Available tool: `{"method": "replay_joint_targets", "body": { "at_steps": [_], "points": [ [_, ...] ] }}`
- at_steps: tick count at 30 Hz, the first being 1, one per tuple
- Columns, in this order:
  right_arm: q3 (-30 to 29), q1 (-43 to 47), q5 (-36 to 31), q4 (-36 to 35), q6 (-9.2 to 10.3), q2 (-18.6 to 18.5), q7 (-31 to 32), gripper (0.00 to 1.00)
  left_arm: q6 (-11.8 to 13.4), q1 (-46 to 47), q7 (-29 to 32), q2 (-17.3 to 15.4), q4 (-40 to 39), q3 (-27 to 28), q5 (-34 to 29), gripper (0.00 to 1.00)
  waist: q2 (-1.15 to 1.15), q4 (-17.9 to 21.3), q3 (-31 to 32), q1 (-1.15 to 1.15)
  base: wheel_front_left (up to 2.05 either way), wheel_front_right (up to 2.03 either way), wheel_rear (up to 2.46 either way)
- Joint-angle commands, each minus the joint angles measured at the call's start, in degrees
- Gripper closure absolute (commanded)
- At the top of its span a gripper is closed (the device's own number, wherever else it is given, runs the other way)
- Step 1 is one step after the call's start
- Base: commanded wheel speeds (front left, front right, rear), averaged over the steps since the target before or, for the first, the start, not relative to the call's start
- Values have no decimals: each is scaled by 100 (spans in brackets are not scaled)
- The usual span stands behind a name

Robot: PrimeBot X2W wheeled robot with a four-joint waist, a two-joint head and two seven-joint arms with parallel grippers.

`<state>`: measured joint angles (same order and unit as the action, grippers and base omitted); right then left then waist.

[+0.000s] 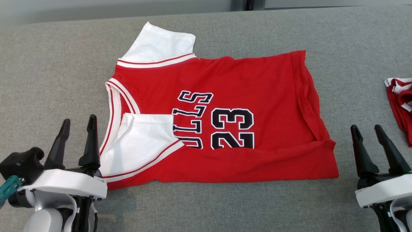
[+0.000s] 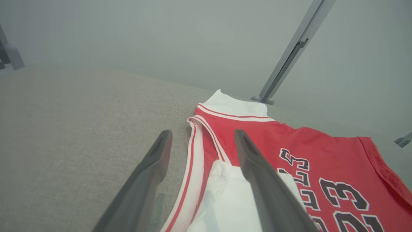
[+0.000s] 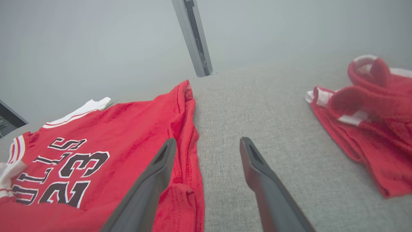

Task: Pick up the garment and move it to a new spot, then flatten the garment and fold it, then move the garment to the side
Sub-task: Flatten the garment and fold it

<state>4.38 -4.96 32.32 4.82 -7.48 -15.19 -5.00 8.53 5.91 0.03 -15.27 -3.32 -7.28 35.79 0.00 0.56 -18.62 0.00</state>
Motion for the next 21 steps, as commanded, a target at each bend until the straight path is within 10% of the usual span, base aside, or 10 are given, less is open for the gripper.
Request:
{"method": "replay_joint_targets", "body": {
  "at_steps": [1,21],
  "points": [
    [-151,31,-289,-84,-2,48,-253,0,101,-70,-267,4,-109,70,-175,0,0,10,127,0,0,0,0],
    [-224,545,-2118,-510,-2,697,-950,0,522,-750,-1406,111,-37,-439,-1602,0,0,-52,706,0,0,0,0]
  ]
}}
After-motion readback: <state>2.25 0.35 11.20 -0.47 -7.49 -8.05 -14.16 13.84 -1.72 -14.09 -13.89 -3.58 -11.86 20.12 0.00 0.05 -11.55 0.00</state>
